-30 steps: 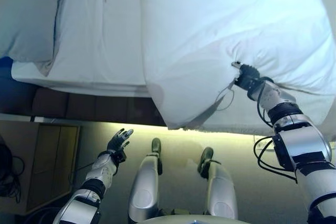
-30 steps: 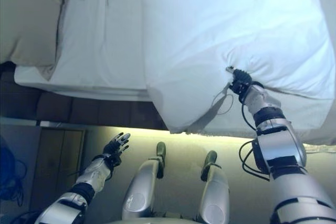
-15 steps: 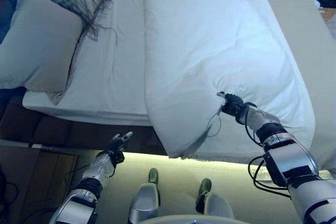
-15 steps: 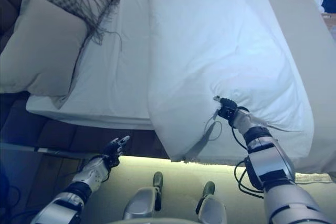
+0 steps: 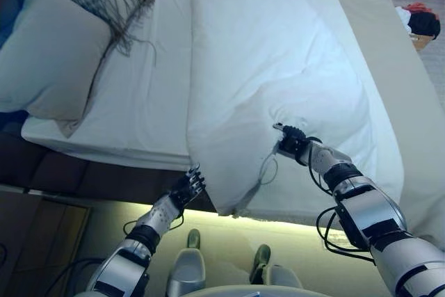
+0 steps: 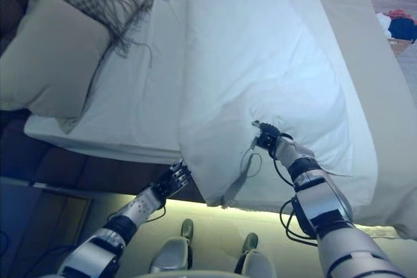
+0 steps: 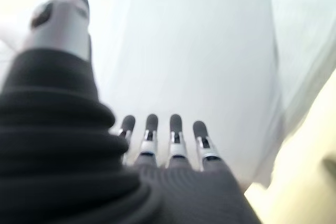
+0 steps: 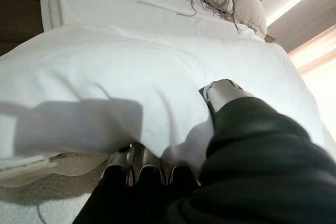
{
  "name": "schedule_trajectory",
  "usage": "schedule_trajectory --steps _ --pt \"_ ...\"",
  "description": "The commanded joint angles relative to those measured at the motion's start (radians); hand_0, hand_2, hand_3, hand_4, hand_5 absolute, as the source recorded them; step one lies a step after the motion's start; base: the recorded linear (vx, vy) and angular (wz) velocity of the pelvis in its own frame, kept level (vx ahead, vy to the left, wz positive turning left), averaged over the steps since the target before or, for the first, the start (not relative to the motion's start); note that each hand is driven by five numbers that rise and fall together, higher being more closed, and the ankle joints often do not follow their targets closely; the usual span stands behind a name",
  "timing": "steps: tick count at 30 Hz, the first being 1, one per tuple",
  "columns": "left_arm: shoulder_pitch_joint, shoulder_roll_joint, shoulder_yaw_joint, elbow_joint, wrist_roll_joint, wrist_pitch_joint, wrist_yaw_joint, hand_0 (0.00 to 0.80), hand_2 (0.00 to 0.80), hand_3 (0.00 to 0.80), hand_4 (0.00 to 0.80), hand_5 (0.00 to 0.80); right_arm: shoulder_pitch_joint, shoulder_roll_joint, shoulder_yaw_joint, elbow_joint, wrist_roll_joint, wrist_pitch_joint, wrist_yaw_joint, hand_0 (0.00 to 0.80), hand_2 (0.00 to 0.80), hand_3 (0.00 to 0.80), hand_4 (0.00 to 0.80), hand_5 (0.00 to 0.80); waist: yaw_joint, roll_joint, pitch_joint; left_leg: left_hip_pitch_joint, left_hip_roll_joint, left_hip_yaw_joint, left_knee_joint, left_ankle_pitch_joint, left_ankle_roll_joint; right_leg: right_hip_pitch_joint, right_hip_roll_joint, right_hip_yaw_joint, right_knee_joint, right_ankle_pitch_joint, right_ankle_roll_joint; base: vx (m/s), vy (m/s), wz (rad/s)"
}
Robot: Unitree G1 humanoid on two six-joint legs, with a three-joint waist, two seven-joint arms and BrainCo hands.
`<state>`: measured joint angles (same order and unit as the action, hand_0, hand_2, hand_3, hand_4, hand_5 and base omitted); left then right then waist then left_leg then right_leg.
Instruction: Make the bed neatly
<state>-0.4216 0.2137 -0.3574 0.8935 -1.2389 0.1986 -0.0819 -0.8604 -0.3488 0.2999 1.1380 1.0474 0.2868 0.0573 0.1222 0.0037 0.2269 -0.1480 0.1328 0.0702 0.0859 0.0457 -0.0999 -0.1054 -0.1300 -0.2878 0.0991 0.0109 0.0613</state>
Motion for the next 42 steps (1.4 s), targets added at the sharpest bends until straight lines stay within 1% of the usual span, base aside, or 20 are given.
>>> schedule_trajectory --steps 1,2,3,7,9,14,17,20,23,26,29,33,36,38,41,42 --pt "-0.146 -0.034 -0.054 0.067 -0.141 0.074 0.000 0.000 0.000 0.000 0.000 0.000 -0.208 0.045 0.030 -0.083 0.076 -0.068 0.041 0.800 0.800 0.800 0.800 0.800 -0.001 -0.045 0.043 -0.013 0.023 0.009 -0.020 0.018 0.009 -0.027 -0.057 0.033 0.002 0.027 0.029 -0.082 -0.040 -0.03" --pt "-0.154 -0.040 -0.051 0.086 -0.159 0.081 0.011 0.000 0.000 0.000 0.000 0.000 -0.216 0.046 0.035 -0.081 0.079 -0.072 0.044 0.800 0.800 0.800 0.800 0.800 -0.005 -0.048 0.048 -0.017 0.025 0.011 -0.021 0.020 0.008 -0.031 -0.056 0.033 0.001 0.028 0.029 -0.078 -0.031 -0.03" --pt "-0.161 -0.050 -0.041 0.109 -0.222 0.099 0.043 0.000 0.000 0.000 0.000 0.000 -0.224 0.050 0.037 -0.079 0.080 -0.081 0.047 0.800 0.800 0.800 0.800 0.800 -0.008 -0.050 0.053 -0.021 0.026 0.011 -0.021 0.021 0.008 -0.038 -0.054 0.035 0.002 0.028 0.028 -0.069 -0.025 -0.03" --pt "-0.167 -0.101 -0.002 0.177 -0.371 0.147 0.102 0.000 0.000 0.000 0.000 0.000 -0.253 0.074 0.035 -0.068 0.081 -0.113 0.048 0.800 0.800 0.800 0.800 0.800 -0.018 -0.060 0.066 -0.035 0.031 0.016 -0.015 0.021 0.005 -0.054 -0.051 0.039 0.006 0.028 0.027 -0.051 -0.021 -0.02" --pt "-0.168 -0.128 0.009 0.193 -0.430 0.151 0.139 0.000 0.000 0.000 0.000 0.000 -0.266 0.080 0.036 -0.073 0.080 -0.128 0.049 0.800 0.800 0.800 0.800 0.800 -0.021 -0.065 0.074 -0.044 0.034 0.017 -0.011 0.021 0.003 -0.063 -0.050 0.039 0.007 0.029 0.027 -0.044 -0.026 -0.01" --pt "-0.175 -0.165 0.012 0.198 -0.543 0.158 0.215 0.000 0.000 0.000 0.000 0.000 -0.289 0.088 0.044 -0.085 0.090 -0.147 0.060 0.800 0.800 0.800 0.800 0.800 -0.021 -0.079 0.091 -0.066 0.037 0.017 -0.005 0.021 0.001 -0.083 -0.045 0.036 0.009 0.035 0.027 -0.057 -0.052 -0.01" --pt "-0.168 -0.190 -0.003 0.188 -0.617 0.151 0.259 0.000 0.000 0.000 0.000 0.000 -0.296 0.093 0.046 -0.092 0.098 -0.156 0.059 0.800 0.800 0.800 0.800 0.800 -0.019 -0.086 0.104 -0.072 0.038 0.016 -0.012 0.024 0.000 -0.091 -0.039 0.033 0.004 0.042 0.028 -0.051 -0.059 0.00" --pt "-0.155 -0.208 -0.017 0.174 -0.662 0.148 0.292 0.000 0.000 0.000 0.000 0.000 -0.299 0.100 0.039 -0.100 0.132 -0.172 0.068 0.800 0.800 0.800 0.800 0.800 -0.017 -0.091 0.121 -0.080 0.040 0.014 -0.014 0.026 -0.001 -0.100 -0.035 0.030 0.007 0.044 0.028 -0.053 -0.057 0.00" --pt "-0.151 -0.214 -0.030 0.163 -0.710 0.147 0.298 0.000 0.000 0.000 0.000 0.000 -0.303 0.111 0.039 -0.123 0.163 -0.176 0.084 0.800 0.800 0.800 0.800 0.800 -0.017 -0.094 0.131 -0.091 0.042 0.014 -0.012 0.030 -0.002 -0.114 -0.031 0.031 0.014 0.045 0.027 -0.039 -0.045 -0.01" --pt "-0.158 -0.232 -0.038 0.140 -0.733 0.133 0.267 0.000 0.000 0.000 0.000 0.000 -0.296 0.141 0.037 -0.176 0.216 -0.175 0.088 0.800 0.800 0.800 0.800 0.800 -0.023 -0.105 0.143 -0.103 0.048 0.017 -0.010 0.033 -0.004 -0.128 -0.024 0.033 0.018 0.048 0.026 -0.039 -0.074 -0.01" --pt "-0.173 -0.249 -0.043 0.118 -0.733 0.122 0.222 0.000 0.000 0.000 0.000 0.000 -0.287 0.168 0.043 -0.226 0.262 -0.166 0.071 0.800 0.800 0.800 0.800 0.800 -0.031 -0.114 0.150 -0.115 0.052 0.022 0.000 0.034 -0.006 -0.141 -0.018 0.038 0.023 0.050 0.025 -0.031 -0.058 -0.02" --pt "-0.211 -0.278 -0.051 0.079 -0.733 0.089 0.159 0.000 0.000 0.000 0.000 0.000 -0.272 0.205 0.059 -0.303 0.329 -0.167 0.040 0.800 0.800 0.800 0.800 0.800 -0.047 -0.121 0.160 -0.134 0.054 0.027 0.016 0.034 -0.008 -0.160 -0.013 0.045 0.032 0.053 0.022 -0.027 -0.031 -0.04" --pt "-0.250 -0.304 -0.047 0.049 -0.733 0.030 0.115 0.000 0.000 0.000 0.000 0.000 -0.257 0.235 0.073 -0.353 0.342 -0.167 0.020 0.800 0.800 0.800 0.800 0.800 -0.063 -0.123 0.171 -0.152 0.053 0.029 0.029 0.034 -0.009 -0.180 -0.011 0.054 0.043 0.051 0.019 -0.026 0.004 -0.06" --pt "-0.269 -0.323 -0.036 0.031 -0.733 -0.012 0.066 0.000 0.000 0.000 0.000 0.000 -0.242 0.254 0.091 -0.401 0.349 -0.177 -0.009 0.800 0.800 0.800 0.800 0.800 -0.074 -0.123 0.179 -0.162 0.053 0.032 0.034 0.036 -0.011 -0.193 -0.011 0.060 0.050 0.052 0.018 -0.028 0.033 -0.08" --pt "-0.290 -0.343 -0.015 0.007 -0.733 -0.051 0.000 0.000 0.000 0.000 0.000 0.000 -0.217 0.270 0.104 -0.457 0.345 -0.177 -0.031 0.800 0.800 0.800 0.800 0.800 -0.088 -0.126 0.191 -0.180 0.054 0.037 0.046 0.035 -0.012 -0.216 -0.010 0.068 0.066 0.047 0.016 -0.001 0.030 -0.11" --pt "-0.297 -0.348 -0.007 -0.002 -0.733 -0.062 -0.024 0.000 0.000 0.000 0.000 0.000 -0.209 0.277 0.109 -0.475 0.344 -0.177 -0.035 0.800 0.800 0.800 0.800 0.800 -0.094 -0.126 0.188 -0.175 0.057 0.032 0.048 0.011 -0.019 -0.216 -0.006 0.078 0.073 0.024 0.023 0.059 0.022 -0.16"
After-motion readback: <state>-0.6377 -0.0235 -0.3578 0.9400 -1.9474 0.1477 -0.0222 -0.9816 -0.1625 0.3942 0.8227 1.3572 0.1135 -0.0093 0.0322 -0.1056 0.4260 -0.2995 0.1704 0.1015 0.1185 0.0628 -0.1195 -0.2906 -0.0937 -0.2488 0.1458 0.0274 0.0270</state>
